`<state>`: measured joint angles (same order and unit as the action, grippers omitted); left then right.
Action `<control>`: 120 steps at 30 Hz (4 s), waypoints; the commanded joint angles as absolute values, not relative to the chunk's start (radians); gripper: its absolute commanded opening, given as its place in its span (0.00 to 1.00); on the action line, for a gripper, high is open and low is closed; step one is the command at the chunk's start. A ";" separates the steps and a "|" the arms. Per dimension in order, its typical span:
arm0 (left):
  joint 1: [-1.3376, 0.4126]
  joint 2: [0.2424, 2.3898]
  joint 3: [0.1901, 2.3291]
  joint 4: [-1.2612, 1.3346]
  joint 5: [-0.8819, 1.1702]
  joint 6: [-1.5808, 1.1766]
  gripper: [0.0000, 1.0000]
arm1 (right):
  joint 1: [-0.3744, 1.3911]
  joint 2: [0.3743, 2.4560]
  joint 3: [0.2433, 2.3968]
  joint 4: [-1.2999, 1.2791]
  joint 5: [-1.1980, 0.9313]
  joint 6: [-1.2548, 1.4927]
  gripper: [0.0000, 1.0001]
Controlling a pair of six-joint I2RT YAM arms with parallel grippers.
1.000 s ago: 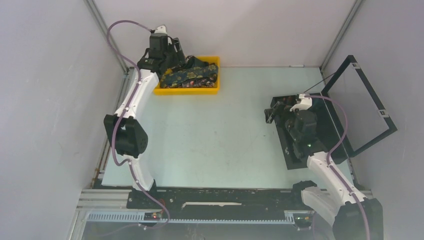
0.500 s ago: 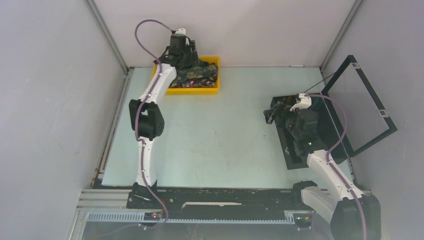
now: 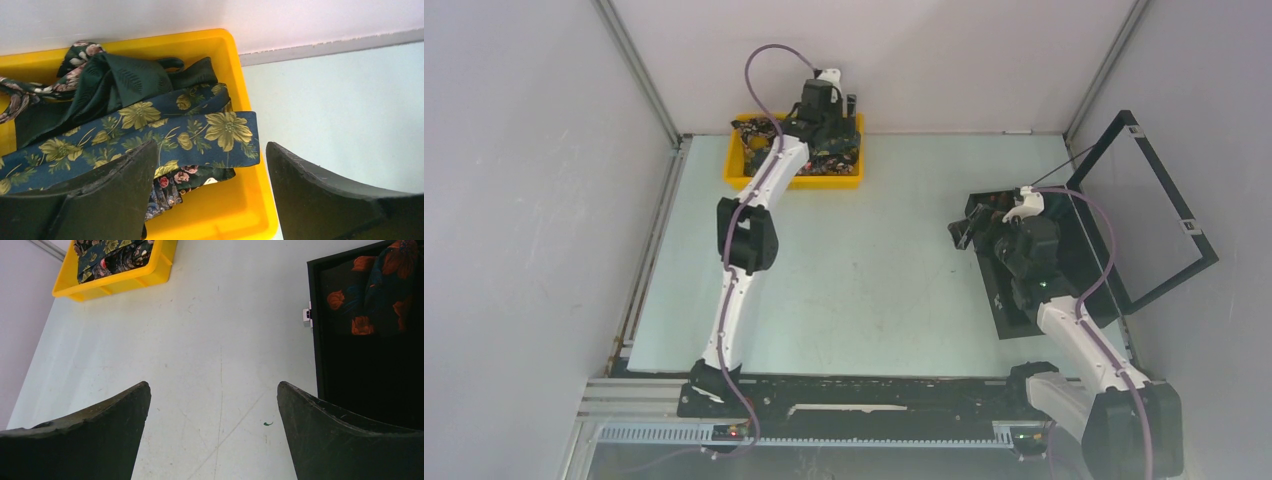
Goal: Roll the ties
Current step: Pick up the tie from the bin, then place the tie at the center of the board.
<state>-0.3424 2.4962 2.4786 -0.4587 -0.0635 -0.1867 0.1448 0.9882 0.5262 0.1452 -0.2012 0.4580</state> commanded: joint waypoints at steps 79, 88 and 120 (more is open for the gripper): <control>-0.342 2.396 2.352 -0.180 -0.268 0.733 0.00 | 0.088 1.205 0.650 0.187 -0.396 0.514 1.00; -0.376 2.253 2.337 -0.160 -0.372 0.708 0.00 | 0.094 1.175 0.650 0.185 -0.408 0.510 1.00; -0.489 1.199 1.737 -0.268 -0.729 0.707 0.00 | 0.290 0.809 0.919 -0.220 -0.330 0.436 1.00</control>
